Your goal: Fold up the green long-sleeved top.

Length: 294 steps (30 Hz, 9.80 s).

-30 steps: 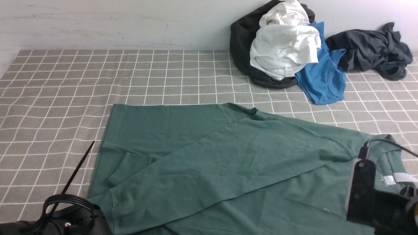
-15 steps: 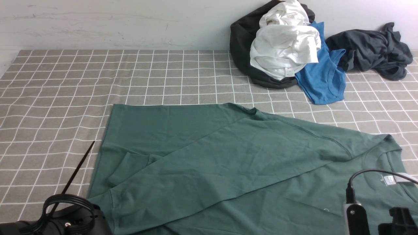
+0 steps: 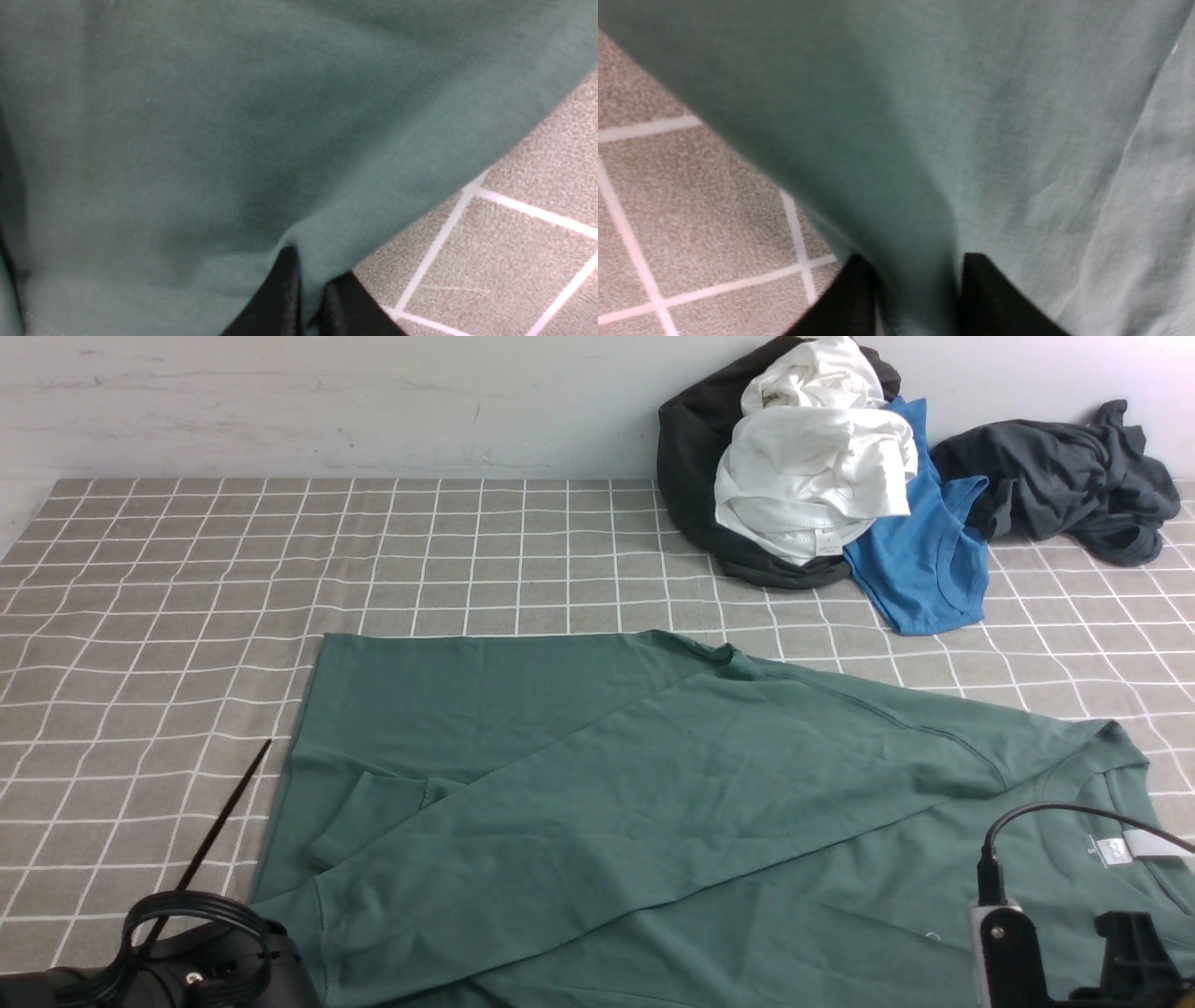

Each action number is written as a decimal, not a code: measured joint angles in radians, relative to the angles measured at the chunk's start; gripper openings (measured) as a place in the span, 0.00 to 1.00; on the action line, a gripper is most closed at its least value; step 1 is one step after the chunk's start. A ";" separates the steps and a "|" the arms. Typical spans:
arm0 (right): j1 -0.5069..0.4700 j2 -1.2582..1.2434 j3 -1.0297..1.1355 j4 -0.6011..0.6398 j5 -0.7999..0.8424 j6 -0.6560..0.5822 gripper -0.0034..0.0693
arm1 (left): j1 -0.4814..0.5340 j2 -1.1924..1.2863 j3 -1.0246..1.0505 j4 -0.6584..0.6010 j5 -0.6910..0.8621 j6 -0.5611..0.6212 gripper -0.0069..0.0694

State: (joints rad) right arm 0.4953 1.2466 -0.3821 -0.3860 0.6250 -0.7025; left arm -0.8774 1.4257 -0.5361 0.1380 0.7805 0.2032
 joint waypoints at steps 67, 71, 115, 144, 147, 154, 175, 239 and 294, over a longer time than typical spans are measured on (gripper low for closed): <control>-0.410 0.819 -1.375 0.498 0.343 0.375 0.61 | 0.711 0.694 -1.340 0.007 0.173 0.046 0.66; -0.340 0.812 -1.380 0.588 0.493 0.301 0.61 | 0.678 0.651 -1.384 0.021 0.335 -0.021 0.60; -0.680 0.515 -1.200 0.618 0.543 0.421 0.44 | 0.439 0.323 -1.267 -0.106 0.454 0.004 0.08; -0.685 0.752 -0.889 0.577 0.154 0.544 0.85 | 0.234 0.143 -0.930 -0.109 0.445 0.007 0.08; -0.658 0.759 -0.897 0.546 0.152 0.549 0.83 | 0.234 0.143 -0.930 -0.108 0.444 0.007 0.08; -0.593 0.761 -0.902 0.454 0.145 0.611 0.64 | 0.234 0.143 -0.930 -0.106 0.442 0.007 0.08; -0.497 0.353 -0.991 0.032 0.331 0.799 0.11 | 0.234 0.018 -0.929 0.083 0.454 -0.058 0.08; 0.243 1.260 -1.959 0.567 0.620 0.623 0.60 | 0.234 -0.621 -0.572 0.091 0.483 -0.179 0.08; 0.242 -0.728 -0.424 0.368 -0.038 0.614 0.15 | 0.234 -1.219 -0.032 0.131 0.231 -0.398 0.08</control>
State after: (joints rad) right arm 0.7372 0.5183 -0.8063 -0.0181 0.5869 -0.0882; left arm -0.6436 0.2071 -0.5681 0.2695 1.0116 -0.1950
